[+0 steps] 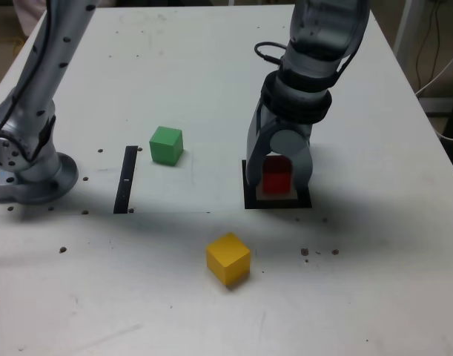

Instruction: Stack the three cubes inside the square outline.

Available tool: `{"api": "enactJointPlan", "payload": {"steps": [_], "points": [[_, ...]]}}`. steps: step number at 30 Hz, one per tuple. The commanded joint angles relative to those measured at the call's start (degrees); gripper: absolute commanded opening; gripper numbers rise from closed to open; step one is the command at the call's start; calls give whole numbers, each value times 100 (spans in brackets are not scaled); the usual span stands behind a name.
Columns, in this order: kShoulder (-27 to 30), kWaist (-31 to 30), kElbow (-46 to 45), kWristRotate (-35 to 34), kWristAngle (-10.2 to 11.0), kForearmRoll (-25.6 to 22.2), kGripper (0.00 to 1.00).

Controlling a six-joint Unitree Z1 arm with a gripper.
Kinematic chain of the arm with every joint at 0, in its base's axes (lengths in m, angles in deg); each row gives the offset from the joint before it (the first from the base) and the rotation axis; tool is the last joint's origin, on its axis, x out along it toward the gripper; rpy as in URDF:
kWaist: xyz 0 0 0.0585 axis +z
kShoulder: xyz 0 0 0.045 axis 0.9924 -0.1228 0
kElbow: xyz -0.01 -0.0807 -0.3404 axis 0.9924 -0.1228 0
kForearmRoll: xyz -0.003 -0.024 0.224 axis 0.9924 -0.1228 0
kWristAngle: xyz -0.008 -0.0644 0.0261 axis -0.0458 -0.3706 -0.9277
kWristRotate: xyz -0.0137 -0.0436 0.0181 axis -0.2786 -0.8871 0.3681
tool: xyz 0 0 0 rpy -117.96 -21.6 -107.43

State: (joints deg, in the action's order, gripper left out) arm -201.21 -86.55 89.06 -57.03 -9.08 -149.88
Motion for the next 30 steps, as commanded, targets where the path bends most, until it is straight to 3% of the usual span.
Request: {"api": "enactJointPlan", "payload": {"steps": [1, 10, 18, 30], "points": [[-34, 18, -42, 8, -26, 11, 98], [42, 26, -116, 16, -43, 20, 99], [511, -60, -280, 9, 56, -56, 99], [1176, -808, -800, -418, 15, -85, 99]]}}
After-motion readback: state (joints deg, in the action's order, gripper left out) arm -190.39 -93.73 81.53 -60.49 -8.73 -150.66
